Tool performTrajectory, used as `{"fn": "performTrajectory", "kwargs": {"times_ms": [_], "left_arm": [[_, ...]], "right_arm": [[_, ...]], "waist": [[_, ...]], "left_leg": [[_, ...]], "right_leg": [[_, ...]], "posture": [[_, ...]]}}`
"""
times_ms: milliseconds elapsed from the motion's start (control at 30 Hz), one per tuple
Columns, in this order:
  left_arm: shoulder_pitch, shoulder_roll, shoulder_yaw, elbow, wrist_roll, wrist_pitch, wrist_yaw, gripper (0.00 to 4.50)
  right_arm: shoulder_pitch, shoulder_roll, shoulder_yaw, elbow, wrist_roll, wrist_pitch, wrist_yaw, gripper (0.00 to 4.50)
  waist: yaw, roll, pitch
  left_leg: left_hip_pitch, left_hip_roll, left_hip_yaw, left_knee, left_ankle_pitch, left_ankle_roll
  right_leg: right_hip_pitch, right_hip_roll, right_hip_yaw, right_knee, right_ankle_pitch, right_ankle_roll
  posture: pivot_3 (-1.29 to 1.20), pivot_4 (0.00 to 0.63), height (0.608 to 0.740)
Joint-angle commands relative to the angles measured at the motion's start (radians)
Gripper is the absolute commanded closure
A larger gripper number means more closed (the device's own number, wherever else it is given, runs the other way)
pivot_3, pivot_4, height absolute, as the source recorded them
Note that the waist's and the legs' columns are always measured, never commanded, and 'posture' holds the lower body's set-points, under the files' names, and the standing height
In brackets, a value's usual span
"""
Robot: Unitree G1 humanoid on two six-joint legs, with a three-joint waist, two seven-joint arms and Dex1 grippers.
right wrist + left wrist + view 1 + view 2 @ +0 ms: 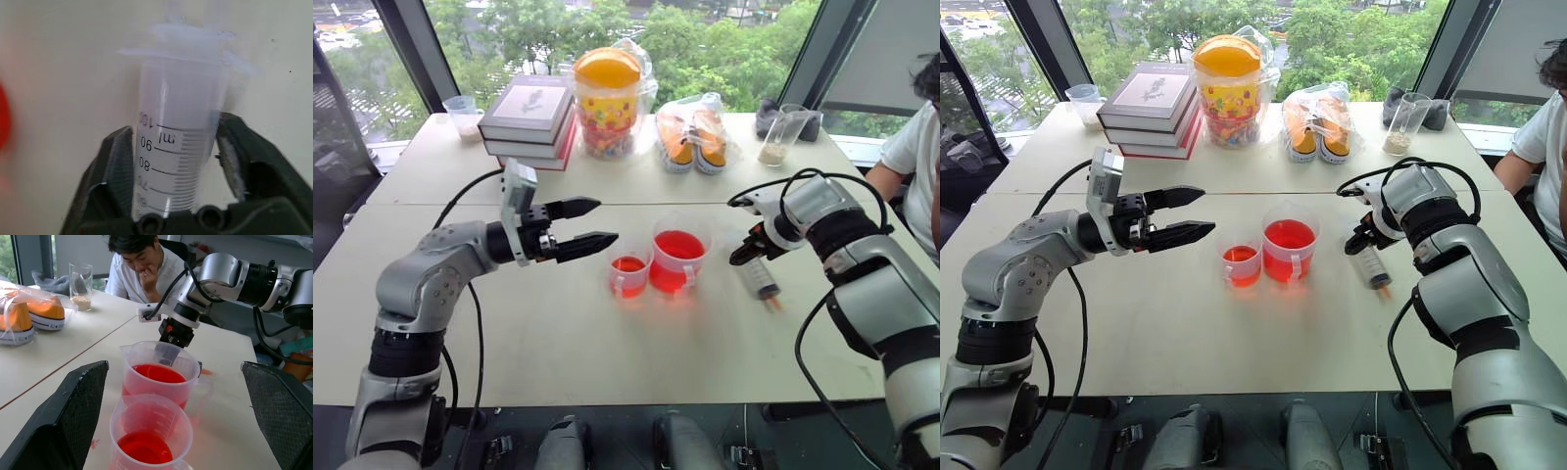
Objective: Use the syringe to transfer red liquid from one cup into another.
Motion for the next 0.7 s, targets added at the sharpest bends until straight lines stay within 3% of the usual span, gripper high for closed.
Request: {"fn": "performTrajectory", "kwargs": {"times_ms": [33, 167, 300, 467, 567, 700], "left_arm": [[-0.006, 0.010, 0.029, -0.028, -0.022, -0.005, 0.004, 0.00], [-0.027, 0.010, 0.018, -0.014, -0.023, -0.002, 0.001, 0.00], [-0.042, 0.026, 0.018, 0.004, -0.025, -0.002, -0.019, 0.00], [-0.082, 0.034, -0.003, 0.035, -0.022, 0.000, -0.042, 0.00], [-0.111, 0.042, -0.020, 0.067, -0.009, -0.007, -0.074, 0.00], [-0.172, 0.039, -0.045, 0.120, 0.011, -0.017, -0.108, 0.00]], "right_arm": [[-0.007, 0.015, -0.005, 0.008, -0.041, -0.001, 0.041, 3.12], [-0.017, -0.011, -0.060, -0.019, -0.076, -0.023, -0.003, 3.12], [-0.025, -0.057, -0.207, -0.130, -0.062, -0.036, -0.131, 3.12], [0.077, -0.076, -0.555, -0.502, 0.012, -0.112, -0.371, 3.12], [0.143, -0.014, -0.757, -0.746, 0.081, -0.061, -0.484, 3.12], [0.234, 0.104, -0.889, -1.100, 0.191, -0.054, -0.555, 3.12]], "waist": [[-0.001, 0.000, 0.000], [0.000, 0.000, 0.000], [0.001, 0.000, 0.000], [0.004, 0.000, 0.000], [0.004, 0.001, 0.000], [0.003, 0.001, 0.000]], "left_leg": [[0.000, 0.000, 0.000, 0.000, 0.000, 0.000], [0.000, 0.000, 0.000, 0.000, 0.000, 0.000], [-0.001, 0.000, 0.000, 0.000, 0.000, 0.000], [-0.002, 0.000, 0.000, -0.001, 0.000, 0.000], [-0.002, 0.000, 0.000, -0.001, 0.000, 0.000], [-0.001, 0.000, 0.000, -0.001, 0.000, -0.001]], "right_leg": [[0.000, 0.000, 0.000, 0.000, 0.000, 0.000], [0.000, 0.000, 0.000, 0.000, 0.000, 0.000], [0.000, 0.000, 0.000, 0.000, 0.000, 0.000], [-0.002, 0.000, 0.000, 0.000, 0.000, 0.000], [-0.002, 0.000, 0.000, 0.000, 0.000, 0.000], [-0.002, 0.000, -0.001, 0.000, 0.000, 0.000]], "posture": [[0.00, 0.150, 0.740], [0.00, 0.150, 0.740], [0.00, 0.150, 0.740], [0.00, 0.150, 0.740], [0.00, 0.150, 0.740], [0.00, 0.150, 0.740]]}}
